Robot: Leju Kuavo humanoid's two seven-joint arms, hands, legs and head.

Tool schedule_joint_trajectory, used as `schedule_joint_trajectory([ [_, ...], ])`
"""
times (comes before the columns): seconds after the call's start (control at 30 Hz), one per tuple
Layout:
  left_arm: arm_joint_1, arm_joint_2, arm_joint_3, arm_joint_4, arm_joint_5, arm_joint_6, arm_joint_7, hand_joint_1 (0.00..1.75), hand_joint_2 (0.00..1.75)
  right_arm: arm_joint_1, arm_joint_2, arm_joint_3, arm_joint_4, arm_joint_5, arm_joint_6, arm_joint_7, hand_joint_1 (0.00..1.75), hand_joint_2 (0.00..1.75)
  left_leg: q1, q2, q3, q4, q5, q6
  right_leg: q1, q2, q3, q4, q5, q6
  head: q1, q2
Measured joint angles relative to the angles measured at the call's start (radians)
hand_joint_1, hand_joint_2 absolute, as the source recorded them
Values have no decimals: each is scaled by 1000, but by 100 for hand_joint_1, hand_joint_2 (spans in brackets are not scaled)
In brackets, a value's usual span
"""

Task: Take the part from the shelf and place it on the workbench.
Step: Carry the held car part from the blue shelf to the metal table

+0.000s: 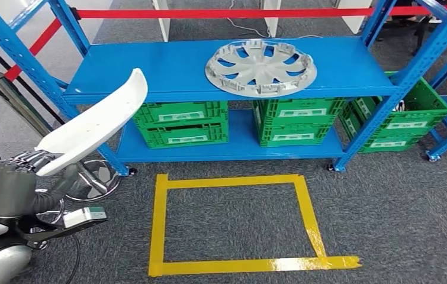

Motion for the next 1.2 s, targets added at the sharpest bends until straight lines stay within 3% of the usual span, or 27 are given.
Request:
schedule_joint_trajectory([
  [0.07, 8, 4, 4, 0, 4, 0, 0, 175, 175, 0, 3, 2, 0, -1, 5, -2, 0, 0, 1, -2, -9, 2, 10, -10, 1, -4, -21, 4, 12, -26, -1, 0],
  [0.1, 13, 6, 6, 0, 6, -1, -1, 175, 175, 0, 5, 3, 0, -3, 6, -4, 0, 0, 3, -3, -17, 13, -10, -15, 0, -7, -32, 4, 22, -39, -3, 0],
  [0.17, 24, 10, 13, -1, 11, -1, -3, 175, 175, 1, 7, 5, -1, -8, 5, -10, 0, 0, 7, -4, -37, 87, -106, -26, 1, -12, -61, 4, 47, -59, -10, 0],
  [0.23, 33, 12, 20, -1, 15, -1, -8, 175, 175, 3, 7, 4, -2, -14, 1, -16, 0, 0, 8, -4, -48, 211, -200, -32, 6, -14, -93, 5, 76, -66, -15, 0],
  [0.27, 38, 12, 23, -1, 17, -1, -10, 175, 175, 3, 7, 4, -3, -17, -1, -18, 0, 0, 8, -4, -44, 259, -213, -31, 8, -15, -112, 6, 92, -67, -16, 0],
  [0.3, 41, 12, 24, -1, 18, -1, -11, 175, 175, 4, 7, 4, -4, -19, -1, -20, 0, 0, 8, -4, -28, 281, -201, -28, 11, -17, -132, 6, 106, -68, -16, 0],
  [0.33, 44, 12, 25, -1, 18, -1, -12, 175, 175, 4, 7, 4, -4, -20, -2, -20, 0, 0, 6, -4, 1, 271, -173, -22, 15, -17, -151, 6, 121, -68, -16, 0],
  [0.4, 45, 13, 29, -3, 18, -2, -14, 175, 175, 4, 8, 3, -6, -22, -2, -21, 0, 0, -1, -5, 111, 152, -139, 0, 19, -18, -180, 6, 150, -67, -16, 0],
  [0.47, 42, 16, 35, -9, 18, -4, -14, 175, 175, 5, 11, 0, -11, -25, -3, -25, 0, 0, -14, -4, 232, -12, -165, 17, 21, -17, -193, 2, 178, -63, -16, 0],
  [0.5, 40, 17, 38, -11, 18, -6, -15, 175, 175, 5, 13, -2, -13, -26, -3, -28, 0, 0, -19, -4, 263, -63, -178, 20, 20, -18, -196, -3, 194, -58, -17, 0],
  [0.53, 39, 18, 40, -12, 18, -9, -15, 175, 175, 6, 13, -3, -14, -28, -3, -31, 0, 0, -23, -4, 269, -88, -177, 19, 18, -18, -198, -12, 211, -53, -19, 0],
  [0.57, 39, 18, 42, -12, 19, -13, -15, 175, 175, 8, 13, -4, -14, -31, -1, -34, 0, 0, -22, -2, 256, -90, -163, 18, 17, -17, -202, -19, 221, -47, -19, 0],
  [0.6, 40, 17, 42, -12, 20, -17, -15, 175, 175, 10, 13, -5, -15, -33, 0, -38, 0, 0, -20, -1, 243, -93, -146, 22, 16, -15, -207, -19, 210, -42, -19, 0],
  [0.63, 40, 17, 43, -12, 22, -21, -15, 175, 175, 13, 13, -6, -15, -35, 3, -42, 0, 0, -17, 1, 226, -96, -129, 26, 17, -13, -215, -2, 175, -38, -16, 0],
  [0.67, 40, 16, 43, -12, 24, -24, -15, 175, 175, 16, 14, -8, -15, -37, 5, -46, 0, 0, -14, 3, 208, -98, -111, 30, 17, -11, -226, 36, 117, -35, -14, 0],
  [0.73, 40, 14, 43, -12, 27, -31, -15, 175, 175, 20, 14, -10, -16, -40, 8, -53, 0, 0, -16, 4, 167, -96, -78, 35, 18, -10, -242, 161, 4, -32, -10, 0],
  [0.77, 40, 13, 43, -12, 28, -34, -15, 175, 175, 20, 14, -11, -16, -42, 9, -56, 0, 0, -16, 4, 145, -93, -62, 34, 18, -10, -243, 225, -13, -31, -10, 0],
  [0.8, 40, 11, 43, -12, 29, -37, -15, 175, 175, 20, 14, -11, -16, -42, 9, -58, 0, 0, -17, 5, 121, -87, -46, 34, 19, -10, -236, 270, 0, -31, -10, 0],
  [0.83, 40, 10, 43, -12, 29, -38, -15, 175, 175, 20, 14, -12, -16, -42, 10, -59, 0, 0, -17, 5, 96, -79, -32, 32, 19, -10, -217, 288, 36, -31, -10, 0],
  [0.87, 40, 9, 43, -12, 29, -38, -15, 175, 175, 20, 14, -14, -16, -42, 10, -60, 0, 0, -17, 6, 69, -69, -19, 30, 19, -10, -180, 271, 71, -31, -10, 0],
  [0.9, 40, 8, 43, -12, 29, -38, -15, 175, 175, 19, 14, -15, -16, -42, 10, -61, 0, 0, -17, 6, 47, -57, -8, 26, 19, -10, -125, 219, 82, -32, -10, 0],
  [0.97, 39, 8, 44, -12, 29, -38, -15, 175, 175, 18, 14, -19, -16, -42, 10, -62, 0, 0, -19, 6, 13, -34, 10, 19, 20, -8, 2, 54, 34, -36, -10, 0],
  [1.0, 38, 8, 45, -13, 29, -37, -15, 175, 175, 17, 14, -20, -16, -41, 10, -62, 0, 0, -20, 7, 5, -28, 20, 15, 22, -8, 40, -8, 4, -40, -9, 0],
  [1.03, 38, 8, 45, -13, 29, -37, -16, 175, 175, 16, 14, -21, -16, -41, 10, -63, 0, 0, -20, 7, -1, -25, 31, 11, 24, -7, 56, -42, -10, -45, -9, 0],
  [1.1, 39, 8, 45, -13, 31, -38, -15, 175, 175, 17, 16, -21, -16, -39, 12, -64, 0, 0, -18, 4, -12, -23, 36, 1, 22, -10, 35, -44, 2, -61, -8, 0],
  [1.13, 40, 8, 46, -13, 34, -39, -15, 175, 175, 19, 17, -21, -16, -38, 14, -65, 0, 0, -16, 2, -19, -6, 10, -6, 20, -13, 22, -43, 13, -69, -10, 0],
  [1.2, 41, 7, 46, -13, 40, -42, -15, 175, 175, 20, 18, -22, -16, -35, 19, -70, 0, 0, -9, -2, -39, 76, -90, -23, 18, -16, -7, -43, 36, -79, -14, 0],
])
